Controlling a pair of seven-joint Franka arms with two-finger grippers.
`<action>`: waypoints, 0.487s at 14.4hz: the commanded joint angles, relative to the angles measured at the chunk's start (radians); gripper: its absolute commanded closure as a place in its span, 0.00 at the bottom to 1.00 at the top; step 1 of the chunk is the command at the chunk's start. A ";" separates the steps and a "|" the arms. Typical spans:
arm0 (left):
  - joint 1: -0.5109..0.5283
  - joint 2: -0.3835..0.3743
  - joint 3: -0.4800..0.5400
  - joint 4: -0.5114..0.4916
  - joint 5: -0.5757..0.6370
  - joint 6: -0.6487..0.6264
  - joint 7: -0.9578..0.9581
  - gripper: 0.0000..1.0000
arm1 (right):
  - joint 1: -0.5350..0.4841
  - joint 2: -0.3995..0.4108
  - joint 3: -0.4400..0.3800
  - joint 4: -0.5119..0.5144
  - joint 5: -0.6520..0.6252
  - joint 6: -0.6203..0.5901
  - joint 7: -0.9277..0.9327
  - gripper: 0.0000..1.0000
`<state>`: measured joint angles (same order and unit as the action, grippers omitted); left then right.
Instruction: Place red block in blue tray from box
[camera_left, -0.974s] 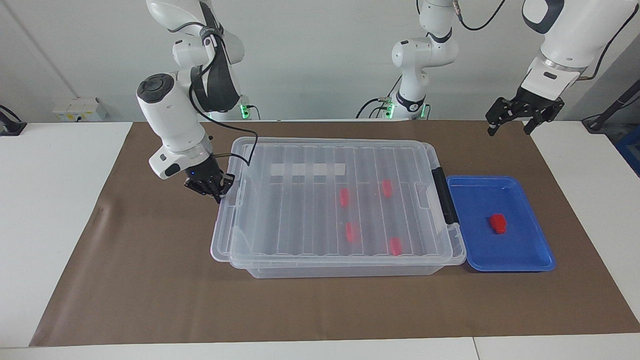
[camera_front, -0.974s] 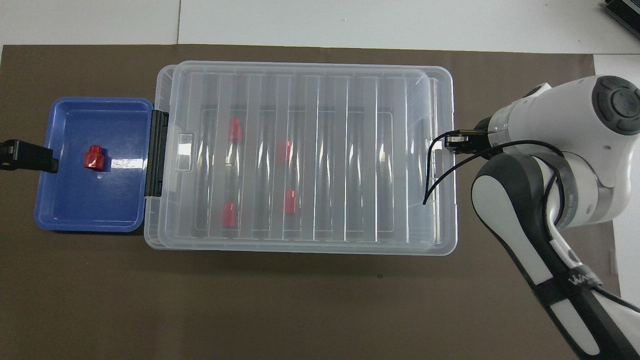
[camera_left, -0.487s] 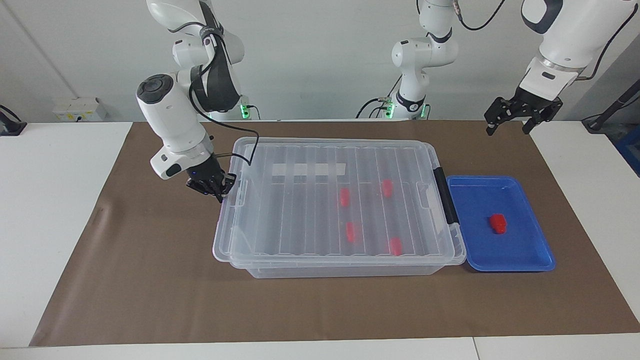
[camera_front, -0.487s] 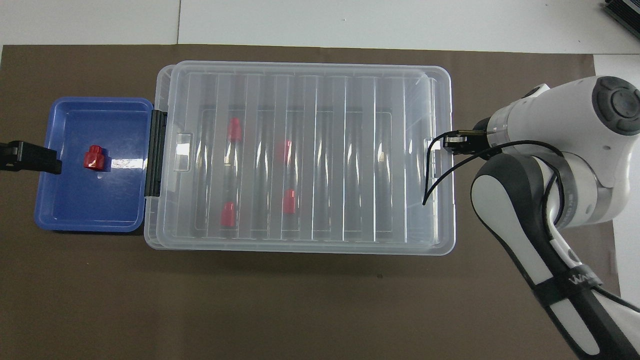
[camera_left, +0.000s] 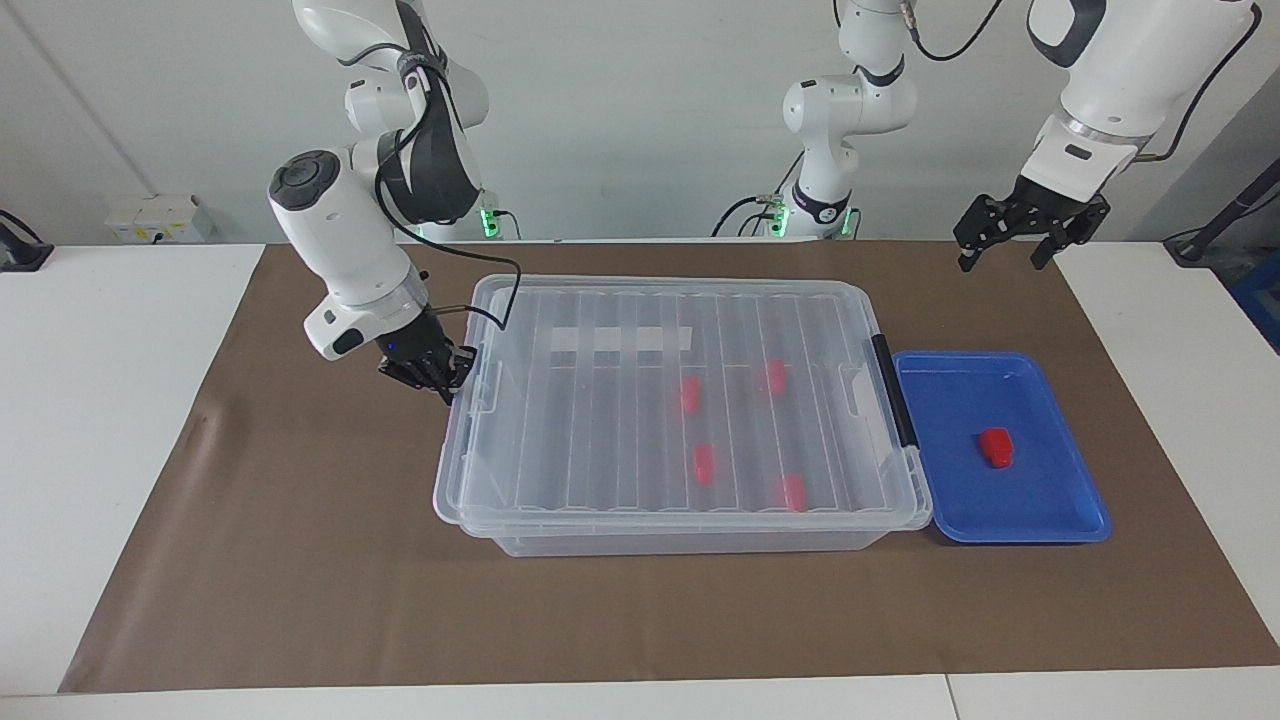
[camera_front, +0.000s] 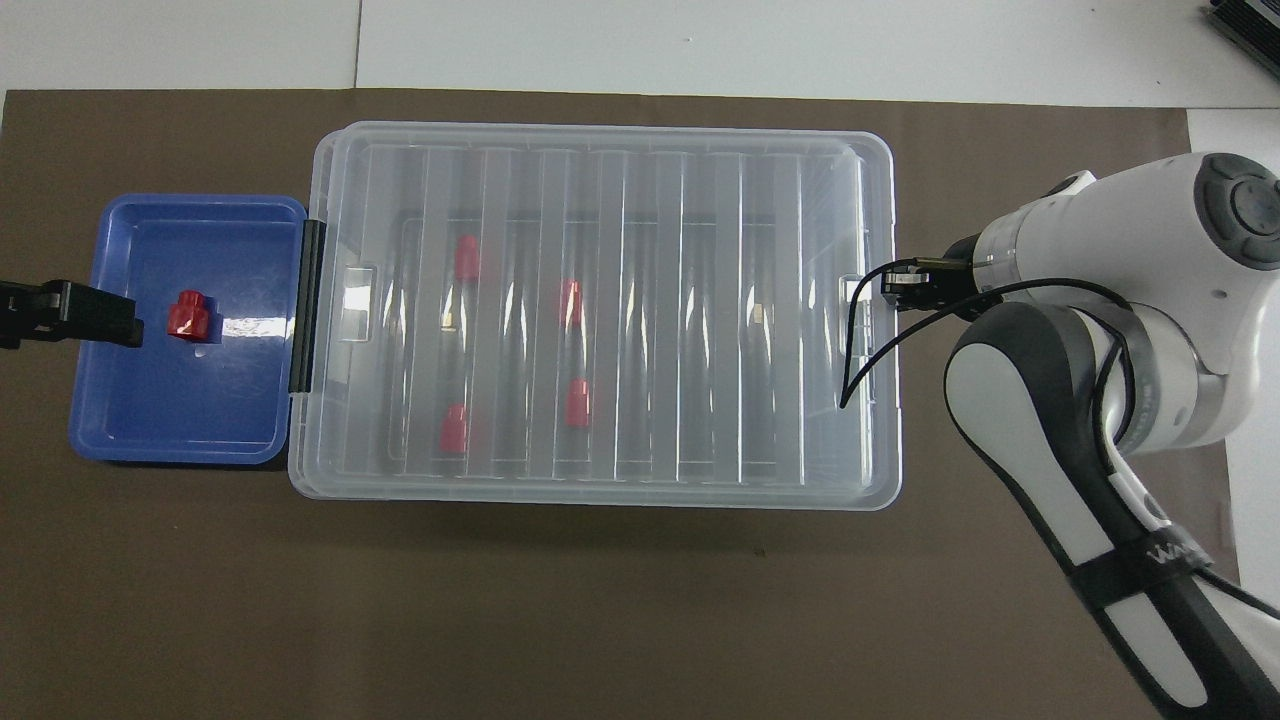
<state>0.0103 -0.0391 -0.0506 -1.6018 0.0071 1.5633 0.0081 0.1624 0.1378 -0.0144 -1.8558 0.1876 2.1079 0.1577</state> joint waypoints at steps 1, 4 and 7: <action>-0.012 -0.011 0.012 0.000 -0.007 -0.019 -0.013 0.00 | -0.036 -0.012 -0.004 -0.002 -0.014 -0.003 -0.070 1.00; -0.015 -0.011 0.011 0.000 -0.009 -0.016 -0.014 0.00 | -0.066 -0.035 -0.004 0.046 -0.178 -0.099 -0.070 1.00; -0.010 -0.011 0.011 0.000 -0.009 -0.011 -0.016 0.00 | -0.104 -0.078 -0.006 0.092 -0.215 -0.227 -0.067 0.84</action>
<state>0.0073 -0.0392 -0.0503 -1.6018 0.0071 1.5630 0.0072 0.0877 0.0958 -0.0235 -1.7916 -0.0052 1.9550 0.1061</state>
